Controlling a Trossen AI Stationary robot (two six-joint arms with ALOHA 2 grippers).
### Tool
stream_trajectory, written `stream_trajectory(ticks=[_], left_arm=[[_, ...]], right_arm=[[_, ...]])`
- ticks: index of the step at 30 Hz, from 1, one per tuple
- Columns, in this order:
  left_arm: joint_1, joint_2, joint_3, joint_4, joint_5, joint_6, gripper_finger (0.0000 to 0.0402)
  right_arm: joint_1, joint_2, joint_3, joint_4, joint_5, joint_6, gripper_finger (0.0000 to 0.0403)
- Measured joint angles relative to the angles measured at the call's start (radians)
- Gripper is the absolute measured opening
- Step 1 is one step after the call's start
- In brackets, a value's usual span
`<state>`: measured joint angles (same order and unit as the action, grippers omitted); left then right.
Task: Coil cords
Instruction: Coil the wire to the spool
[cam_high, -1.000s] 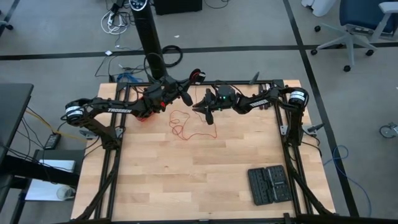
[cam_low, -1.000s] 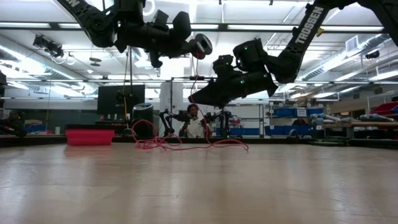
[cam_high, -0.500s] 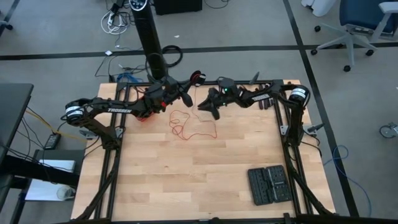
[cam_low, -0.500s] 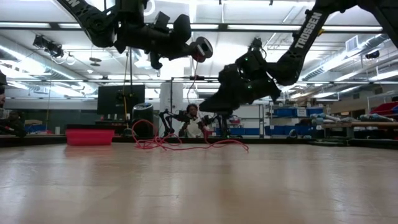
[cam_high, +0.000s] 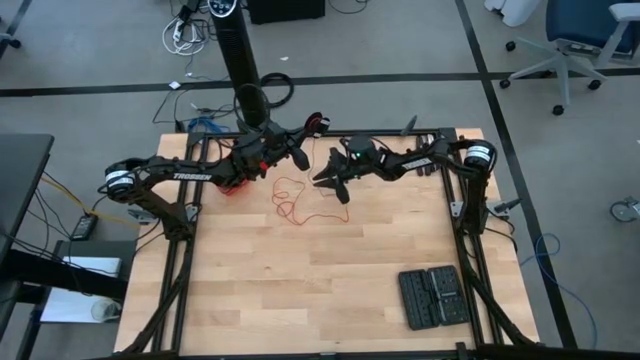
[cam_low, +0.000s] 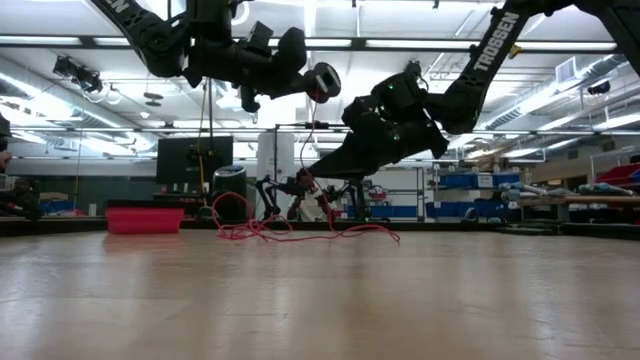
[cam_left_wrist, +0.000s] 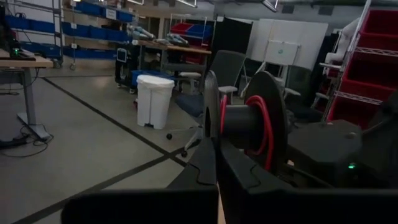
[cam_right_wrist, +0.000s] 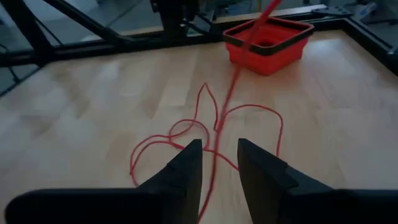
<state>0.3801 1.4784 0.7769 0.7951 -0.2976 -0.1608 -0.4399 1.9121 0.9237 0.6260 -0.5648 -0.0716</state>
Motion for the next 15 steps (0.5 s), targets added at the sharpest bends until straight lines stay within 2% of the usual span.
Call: stream_trajectory(ticks=[15], left_arm=[[0.0, 0.0, 0.0, 0.041, -0.005, 0.0, 0.0]], right_arm=[[0.037, 0.0, 0.0, 0.017, 0.109, -0.048, 0.0099]])
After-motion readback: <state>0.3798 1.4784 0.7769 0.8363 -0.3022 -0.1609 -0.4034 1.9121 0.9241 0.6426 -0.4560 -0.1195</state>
